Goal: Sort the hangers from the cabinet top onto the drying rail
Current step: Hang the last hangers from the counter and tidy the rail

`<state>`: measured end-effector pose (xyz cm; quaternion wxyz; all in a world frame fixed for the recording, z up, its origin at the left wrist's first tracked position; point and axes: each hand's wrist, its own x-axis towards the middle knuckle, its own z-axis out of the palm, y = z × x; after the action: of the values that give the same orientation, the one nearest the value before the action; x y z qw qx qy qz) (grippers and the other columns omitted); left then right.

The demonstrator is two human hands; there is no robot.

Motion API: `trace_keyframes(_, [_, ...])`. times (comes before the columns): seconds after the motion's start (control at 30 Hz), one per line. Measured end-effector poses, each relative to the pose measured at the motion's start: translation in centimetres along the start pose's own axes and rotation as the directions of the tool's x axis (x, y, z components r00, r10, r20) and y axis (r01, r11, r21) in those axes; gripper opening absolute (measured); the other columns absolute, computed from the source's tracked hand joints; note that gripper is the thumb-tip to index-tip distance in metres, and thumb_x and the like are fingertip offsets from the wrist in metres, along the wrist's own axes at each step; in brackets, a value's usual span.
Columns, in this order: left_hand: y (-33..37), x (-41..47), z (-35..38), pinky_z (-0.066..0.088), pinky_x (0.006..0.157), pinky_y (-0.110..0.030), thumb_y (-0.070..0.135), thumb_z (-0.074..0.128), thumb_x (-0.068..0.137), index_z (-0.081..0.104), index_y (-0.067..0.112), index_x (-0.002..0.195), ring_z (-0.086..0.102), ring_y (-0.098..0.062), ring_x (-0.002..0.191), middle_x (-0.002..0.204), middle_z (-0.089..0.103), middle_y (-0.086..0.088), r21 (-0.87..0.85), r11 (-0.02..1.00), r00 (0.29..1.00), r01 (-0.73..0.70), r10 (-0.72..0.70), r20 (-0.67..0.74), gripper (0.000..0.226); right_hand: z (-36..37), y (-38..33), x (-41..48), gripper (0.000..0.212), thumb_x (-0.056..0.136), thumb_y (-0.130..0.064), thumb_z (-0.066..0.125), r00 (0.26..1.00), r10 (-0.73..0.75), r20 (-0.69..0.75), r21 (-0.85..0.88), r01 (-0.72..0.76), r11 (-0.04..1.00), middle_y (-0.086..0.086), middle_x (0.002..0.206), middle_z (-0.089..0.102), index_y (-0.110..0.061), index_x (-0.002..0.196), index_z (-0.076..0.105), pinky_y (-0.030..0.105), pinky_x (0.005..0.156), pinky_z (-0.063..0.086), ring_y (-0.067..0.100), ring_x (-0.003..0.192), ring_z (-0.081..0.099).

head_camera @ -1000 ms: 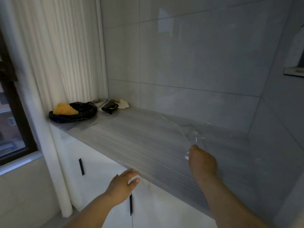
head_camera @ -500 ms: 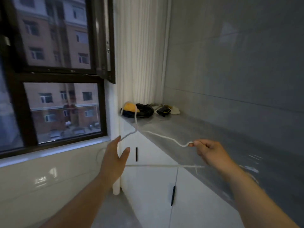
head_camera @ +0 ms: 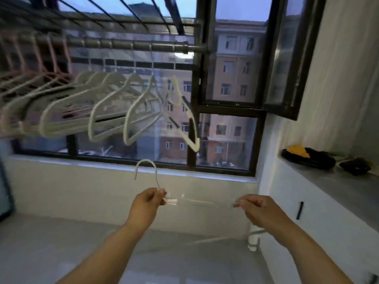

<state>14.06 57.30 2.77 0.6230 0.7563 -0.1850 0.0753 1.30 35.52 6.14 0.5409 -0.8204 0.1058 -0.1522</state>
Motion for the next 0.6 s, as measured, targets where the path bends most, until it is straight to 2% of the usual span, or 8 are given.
trace_keyframes(0.07, [-1.5, -2.0, -5.7, 0.036, 0.051, -0.003, 0.014, 0.047, 0.092, 0.057, 0.015, 0.067, 0.051, -0.005, 0.064, 0.063, 0.057, 0.002, 0.018, 0.997, 0.994, 0.077, -0.075, -0.083, 0.027, 5.2, -1.1, -0.1, 0.026, 0.091, -0.013, 0.051, 0.994, -0.048, 0.099, -0.028, 0.051, 0.998, -0.012, 0.033, 0.041, -0.013, 0.069, 0.065, 0.01, 0.039, 0.029, 0.0, 0.032, 0.034])
trace_keyframes(0.13, [-3.0, -3.7, -10.9, 0.035, 0.053, -0.006, 0.017, 0.047, 0.092, 0.055, 0.018, 0.063, 0.051, -0.007, 0.065, 0.064, 0.058, 0.004, 0.041, 0.989, 0.978, 0.141, -0.133, -0.163, 0.03, 10.1, -2.2, -0.4, 0.029, 0.089, -0.011, 0.053, 0.977, -0.1, 0.186, -0.031, 0.108, 0.994, -0.011, 0.034, 0.04, -0.017, 0.064, 0.064, 0.011, 0.04, 0.029, 0.001, 0.036, 0.034])
trace_keyframes(0.23, [-4.9, -5.9, -18.3, 0.031, 0.05, -0.007, 0.021, 0.049, 0.092, 0.051, 0.018, 0.06, 0.048, -0.009, 0.062, 0.061, 0.054, 0.007, 0.161, 0.962, 0.938, 0.219, -0.162, -0.306, 0.032, 17.6, -4.4, -1.1, 0.051, 0.089, -0.007, 0.053, 0.939, -0.165, 0.303, -0.042, 0.186, 0.982, -0.011, 0.032, 0.041, -0.025, 0.041, 0.059, 0.009, 0.041, 0.028, 0.002, 0.036, 0.036])
trace_keyframes(0.3, [-5.8, -7.1, -22.9, 0.031, 0.046, -0.009, 0.022, 0.053, 0.09, 0.046, 0.017, 0.056, 0.042, -0.008, 0.053, 0.054, 0.046, 0.004, 0.244, 0.936, 0.9, 0.253, -0.136, -0.413, 0.035, 22.4, -6.0, -1.2, 0.044, 0.09, -0.004, 0.051, 0.91, -0.214, 0.356, -0.026, 0.239, 0.971, -0.013, 0.031, 0.044, -0.023, 0.052, 0.063, 0.009, 0.042, 0.031, -0.001, 0.034, 0.04])
trace_keyframes(0.4, [-6.7, -8.9, -29.9, 0.03, 0.047, -0.011, 0.019, 0.058, 0.087, 0.046, 0.022, 0.054, 0.041, -0.01, 0.055, 0.052, 0.046, 0.006, 0.262, 0.909, 0.832, 0.325, -0.143, -0.536, 0.035, 30.0, -8.5, -1.1, 0.019, 0.089, -0.002, 0.052, 0.847, -0.295, 0.443, 0.031, 0.314, 0.949, -0.017, 0.033, 0.048, -0.006, 0.077, 0.066, 0.007, 0.045, 0.034, -0.007, 0.037, 0.045])
trace_keyframes(0.47, [-7.3, -9.8, -34.9, 0.032, 0.053, -0.017, 0.015, 0.058, 0.086, 0.049, 0.023, 0.053, 0.042, -0.013, 0.058, 0.053, 0.047, 0.006, 0.24, 0.899, 0.782, 0.367, -0.159, -0.602, 0.036, 35.2, -10.3, -1.2, 0.016, 0.088, -0.001, 0.053, 0.794, -0.347, 0.499, 0.084, 0.355, 0.931, -0.018, 0.033, 0.048, -0.005, 0.078, 0.065, 0.008, 0.045, 0.034, -0.007, 0.037, 0.045])
trace_keyframes(0.6, [-8.0, -10.9, -45.0, 0.029, 0.051, -0.02, 0.016, 0.054, 0.088, 0.056, 0.014, 0.06, 0.042, -0.018, 0.06, 0.058, 0.048, -0.006, 0.218, 0.857, 0.662, 0.467, -0.175, -0.729, 0.029, 45.4, -15.0, -1.7, 0.028, 0.088, -0.003, 0.054, 0.708, -0.406, 0.578, 0.201, 0.359, 0.911, -0.024, 0.037, 0.052, -0.021, 0.067, 0.059, 0.005, 0.046, 0.036, -0.012, 0.04, 0.049])
